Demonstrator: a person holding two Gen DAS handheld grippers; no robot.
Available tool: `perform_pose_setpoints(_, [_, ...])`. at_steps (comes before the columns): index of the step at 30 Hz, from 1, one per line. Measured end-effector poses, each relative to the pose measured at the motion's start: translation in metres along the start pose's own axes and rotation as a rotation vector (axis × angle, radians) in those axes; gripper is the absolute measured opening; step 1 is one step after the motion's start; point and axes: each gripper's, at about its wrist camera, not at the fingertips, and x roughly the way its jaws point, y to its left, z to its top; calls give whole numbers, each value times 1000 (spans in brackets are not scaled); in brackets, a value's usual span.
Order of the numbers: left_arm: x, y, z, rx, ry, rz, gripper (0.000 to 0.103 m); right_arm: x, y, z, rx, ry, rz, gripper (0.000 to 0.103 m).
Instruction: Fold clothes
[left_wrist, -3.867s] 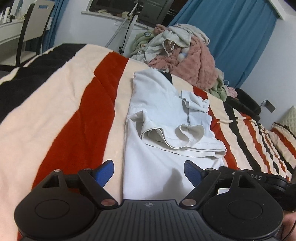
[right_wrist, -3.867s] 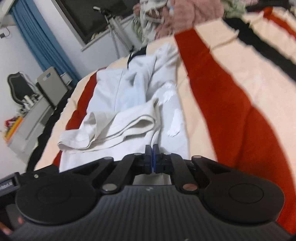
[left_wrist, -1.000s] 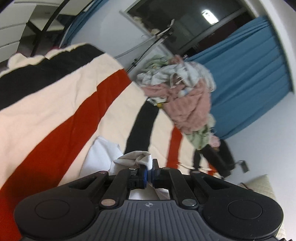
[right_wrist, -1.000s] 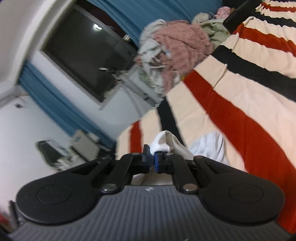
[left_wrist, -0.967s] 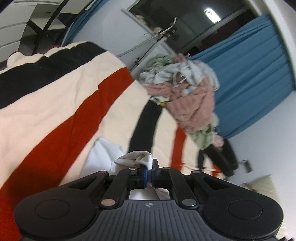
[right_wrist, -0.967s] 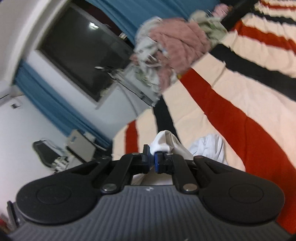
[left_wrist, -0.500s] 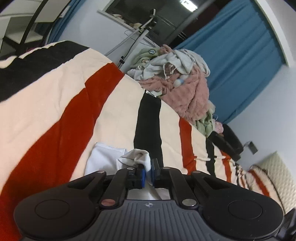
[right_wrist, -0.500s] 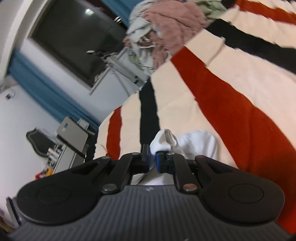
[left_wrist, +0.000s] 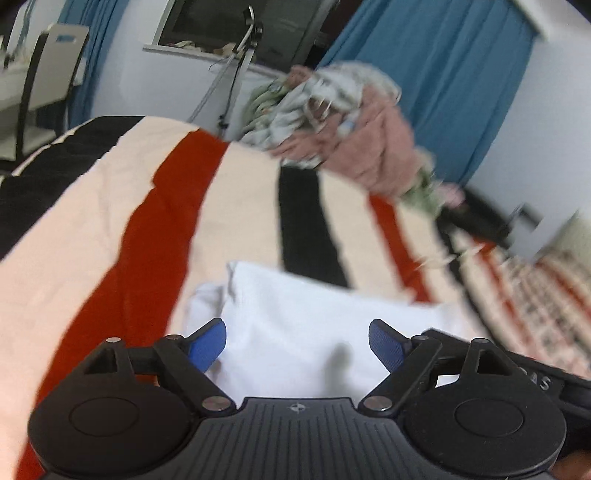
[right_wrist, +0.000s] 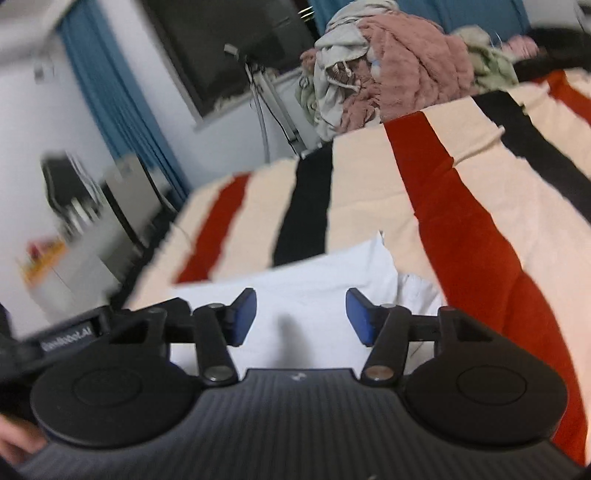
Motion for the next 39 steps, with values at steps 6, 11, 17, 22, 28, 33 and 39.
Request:
perform_pose_setpoints(6, [18, 8, -8, 19, 57, 62, 82, 23, 8, -17, -112, 65, -65, 55])
perform_pose_setpoints(11, [-13, 6, -8, 31, 24, 55, 82, -21, 17, -14, -79, 22, -51, 57])
perform_pose_setpoints(17, [-60, -1, -26, 66, 6, 51, 83, -64, 23, -35, -85, 9, -84, 57])
perform_pose_setpoints(22, [-63, -1, -46, 45, 75, 68, 83, -56, 19, -58, -67, 73, -141, 56])
perform_pose_setpoints(28, [-77, 21, -49, -115, 106, -18, 83, -52, 19, -65, -81, 88, -158, 56])
perform_pose_setpoints(33, [-107, 37, -48, -253, 92, -127, 83, -53, 19, -66, -73, 85, -161, 56])
perform_pose_setpoints(39, [-114, 54, -71, -460, 125, -206, 87, -53, 19, -66, -58, 81, -168, 56])
